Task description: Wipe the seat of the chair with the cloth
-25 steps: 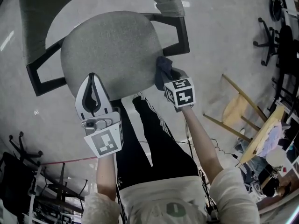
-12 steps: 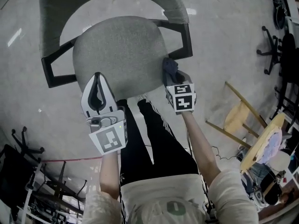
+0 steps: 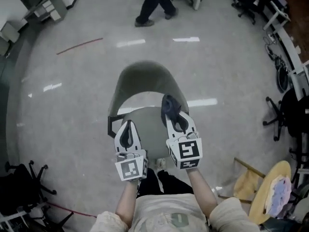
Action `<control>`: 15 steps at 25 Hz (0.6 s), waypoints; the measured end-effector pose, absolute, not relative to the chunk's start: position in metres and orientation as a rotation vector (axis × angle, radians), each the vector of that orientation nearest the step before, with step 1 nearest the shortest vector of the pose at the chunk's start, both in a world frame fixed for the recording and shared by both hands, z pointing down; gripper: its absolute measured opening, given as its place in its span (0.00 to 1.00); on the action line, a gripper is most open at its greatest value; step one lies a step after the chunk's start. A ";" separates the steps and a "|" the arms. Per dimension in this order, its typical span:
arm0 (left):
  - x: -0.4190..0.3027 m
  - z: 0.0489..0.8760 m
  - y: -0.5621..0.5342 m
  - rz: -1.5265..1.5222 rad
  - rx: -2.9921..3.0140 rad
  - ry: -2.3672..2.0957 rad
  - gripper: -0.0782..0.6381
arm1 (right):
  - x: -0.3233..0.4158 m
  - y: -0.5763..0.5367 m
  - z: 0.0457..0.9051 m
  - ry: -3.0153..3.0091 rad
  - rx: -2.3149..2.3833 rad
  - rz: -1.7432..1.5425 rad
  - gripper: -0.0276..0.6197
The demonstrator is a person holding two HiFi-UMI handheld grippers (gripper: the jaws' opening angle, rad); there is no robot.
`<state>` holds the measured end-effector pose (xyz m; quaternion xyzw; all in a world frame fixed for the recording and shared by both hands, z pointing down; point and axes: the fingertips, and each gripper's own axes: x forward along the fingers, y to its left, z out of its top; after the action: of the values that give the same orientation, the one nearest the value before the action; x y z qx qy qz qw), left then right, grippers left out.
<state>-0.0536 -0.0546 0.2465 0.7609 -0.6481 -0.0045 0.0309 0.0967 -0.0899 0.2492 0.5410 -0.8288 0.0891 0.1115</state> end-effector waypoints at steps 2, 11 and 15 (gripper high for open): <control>-0.051 0.203 -0.036 -0.059 2.373 -1.978 0.13 | 0.083 -0.071 0.181 -2.496 1.585 0.144 0.13; -0.030 0.088 -0.015 -0.297 2.571 -1.869 0.13 | 0.089 -0.024 0.118 -2.585 1.609 0.029 0.13; -0.031 0.076 -0.011 -0.308 2.629 -1.873 0.13 | 0.085 -0.019 0.110 -2.592 1.637 0.005 0.13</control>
<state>-0.0309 -0.0107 0.0759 0.8097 -0.5769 -0.0950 -0.0508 0.0849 -0.0190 0.1097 0.5336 -0.8449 0.0015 0.0383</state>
